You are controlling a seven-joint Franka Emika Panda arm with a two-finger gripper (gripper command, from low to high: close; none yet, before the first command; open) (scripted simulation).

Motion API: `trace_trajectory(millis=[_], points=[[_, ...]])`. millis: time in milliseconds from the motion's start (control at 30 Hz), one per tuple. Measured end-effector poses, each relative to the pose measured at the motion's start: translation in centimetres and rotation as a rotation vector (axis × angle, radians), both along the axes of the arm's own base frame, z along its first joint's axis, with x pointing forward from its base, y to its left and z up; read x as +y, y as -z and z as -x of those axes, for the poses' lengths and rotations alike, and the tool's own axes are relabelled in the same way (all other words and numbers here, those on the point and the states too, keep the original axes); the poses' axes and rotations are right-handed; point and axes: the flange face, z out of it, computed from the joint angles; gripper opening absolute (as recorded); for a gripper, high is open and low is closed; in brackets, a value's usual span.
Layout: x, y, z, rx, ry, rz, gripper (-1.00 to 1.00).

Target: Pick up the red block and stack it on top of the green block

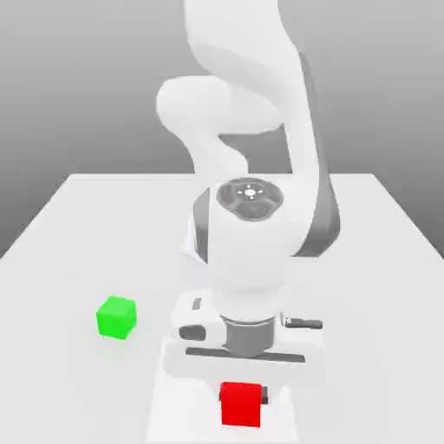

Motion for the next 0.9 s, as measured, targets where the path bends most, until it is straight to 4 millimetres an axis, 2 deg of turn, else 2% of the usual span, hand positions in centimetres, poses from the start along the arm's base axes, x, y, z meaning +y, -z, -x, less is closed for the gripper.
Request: trace_trajectory(millis=[133, 233, 300, 600, 667, 867, 900], points=[[-5.8, -2.0, 2.8, 0.000, 0.292, 0.005, -1.00], [-11.4, -2.9, 6.0, 0.000, 0.575, 0.006, -1.00], [-14.2, -3.4, 8.4, 0.000, 0.750, 0.007, -1.00], [-20.8, -4.3, 19.5, -0.002, 1.471, 0.001, -1.00], [-21.2, -3.1, 20.3, -0.002, 1.525, 0.000, -1.00], [-21.2, 1.6, 20.5, -0.002, 1.538, -0.001, -1.00], [-21.2, 2.1, 20.6, -0.002, 1.539, -0.001, 1.00]])
